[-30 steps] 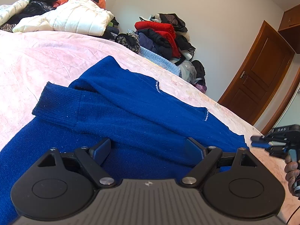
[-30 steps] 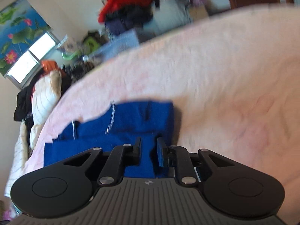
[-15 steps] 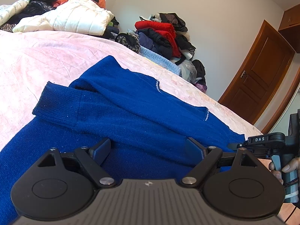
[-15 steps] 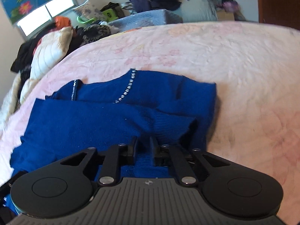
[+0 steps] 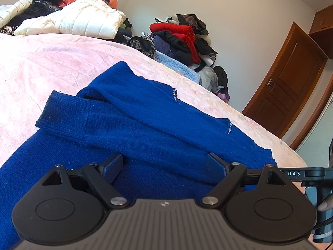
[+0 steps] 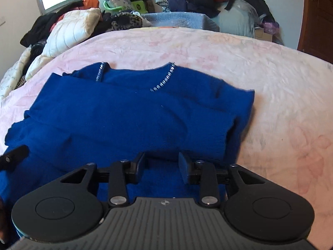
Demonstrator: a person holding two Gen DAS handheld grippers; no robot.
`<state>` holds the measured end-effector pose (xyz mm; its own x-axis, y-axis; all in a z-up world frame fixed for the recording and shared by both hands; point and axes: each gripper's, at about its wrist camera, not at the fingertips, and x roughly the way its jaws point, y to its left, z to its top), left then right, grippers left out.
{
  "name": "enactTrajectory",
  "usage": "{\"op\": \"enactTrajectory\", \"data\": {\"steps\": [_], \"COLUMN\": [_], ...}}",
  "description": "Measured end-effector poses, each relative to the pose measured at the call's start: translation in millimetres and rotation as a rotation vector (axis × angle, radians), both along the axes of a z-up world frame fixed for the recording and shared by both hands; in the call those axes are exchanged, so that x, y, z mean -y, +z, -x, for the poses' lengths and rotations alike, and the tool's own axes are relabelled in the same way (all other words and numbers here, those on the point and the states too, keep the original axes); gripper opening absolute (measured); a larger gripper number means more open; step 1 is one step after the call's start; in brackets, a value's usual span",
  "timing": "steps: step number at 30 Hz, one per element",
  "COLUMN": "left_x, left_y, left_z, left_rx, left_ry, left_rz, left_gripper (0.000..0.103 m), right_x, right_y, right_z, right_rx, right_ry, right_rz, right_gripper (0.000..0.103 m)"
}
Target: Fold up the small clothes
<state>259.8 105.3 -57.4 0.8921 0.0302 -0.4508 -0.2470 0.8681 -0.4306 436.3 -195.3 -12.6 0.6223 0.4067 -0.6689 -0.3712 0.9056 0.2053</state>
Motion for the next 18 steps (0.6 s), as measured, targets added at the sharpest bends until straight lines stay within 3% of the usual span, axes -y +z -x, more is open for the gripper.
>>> {"op": "enactTrajectory", "data": {"steps": [3,9,13,16,18], "left_x": [-1,-20,-38,-45,-47], "left_y": [2,43,66,59,47], "left_z": [1,-14,-74,-132,-169], "left_rx": [-0.013,-0.049,-0.061,-0.121,-0.243], "left_ry": [-0.004,-0.048,-0.071,-0.105,-0.06], "left_rz": [0.002,-0.03,-0.113,-0.221,-0.313], "left_gripper": [0.088,0.088,0.089,0.089,0.089], "right_x": [8,28,29,20,15], "right_y": [8,38,47,48,48], "right_z": [4,33,-4,-41,-68], "right_rx": [-0.053,0.044,0.035,0.042,0.045], "right_ry": [-0.053,-0.041,-0.089,-0.145,-0.188], "right_rz": [-0.048,-0.171,-0.258,-0.237,-0.196], "right_gripper": [0.041,0.046,0.071,0.072,0.072]}}
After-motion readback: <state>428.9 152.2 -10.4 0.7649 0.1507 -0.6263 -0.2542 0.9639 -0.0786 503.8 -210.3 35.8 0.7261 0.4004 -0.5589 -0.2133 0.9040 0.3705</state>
